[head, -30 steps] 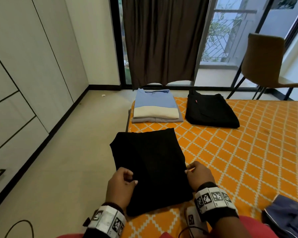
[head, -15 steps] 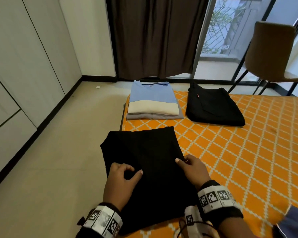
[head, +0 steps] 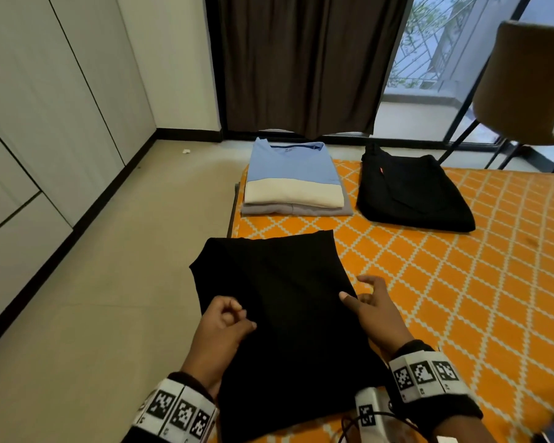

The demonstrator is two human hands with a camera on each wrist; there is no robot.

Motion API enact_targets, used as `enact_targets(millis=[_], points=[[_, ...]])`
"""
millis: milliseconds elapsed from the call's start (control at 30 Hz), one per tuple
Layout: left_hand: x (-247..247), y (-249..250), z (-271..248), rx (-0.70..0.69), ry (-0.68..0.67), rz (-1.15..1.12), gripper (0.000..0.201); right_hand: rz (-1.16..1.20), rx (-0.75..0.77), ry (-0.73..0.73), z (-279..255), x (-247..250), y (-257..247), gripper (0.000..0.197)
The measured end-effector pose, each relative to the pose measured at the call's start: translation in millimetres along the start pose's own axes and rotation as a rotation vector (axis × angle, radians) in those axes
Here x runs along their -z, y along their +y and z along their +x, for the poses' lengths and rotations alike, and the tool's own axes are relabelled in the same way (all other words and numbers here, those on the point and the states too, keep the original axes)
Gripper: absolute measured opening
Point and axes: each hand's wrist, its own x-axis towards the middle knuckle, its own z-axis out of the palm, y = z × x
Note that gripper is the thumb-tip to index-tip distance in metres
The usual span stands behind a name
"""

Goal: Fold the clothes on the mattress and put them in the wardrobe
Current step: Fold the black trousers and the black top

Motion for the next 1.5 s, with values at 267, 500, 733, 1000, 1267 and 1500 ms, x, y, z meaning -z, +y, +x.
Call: enact_targets(millis=[267, 500, 733, 1000, 1267, 1500], points=[[0.9, 7.2, -4.4, 0.120, -0.136, -0.044, 0.053, -0.066, 0.161, -0.043, -3.5, -1.5, -5.5, 0.043], [-4.4, 0.6, 3.7, 0.000, -0.033, -0.096, 0.024, -0.912, 0.351, 0.095, -20.3, -19.6, -8.4, 0.051], [-4.1, -6.2, 5.5, -0.099, -0.038, 0.124, 0.030, -1.226, 0.625, -0.107, -49.6, -94.9, 35.5, 0.056], [-14.7, 18.3, 38.5, -0.127, -0.030, 0.129, 0.021, -1.237, 0.550, -0.163, -46.1, -95.5, 40.7, 0.061], [-7.6, 28.7, 72.6, -0.103, -0.138, -0.158, 0.064, -1.216, 0.600, -0.169, -31.6, -84.9, 29.6, 0.095], [16.1, 21.7, 129.5, 0.021, 0.172, -0.265, 0.060, -1.148, 0.585, -0.245, -30.1, -78.7, 24.2, 0.101]])
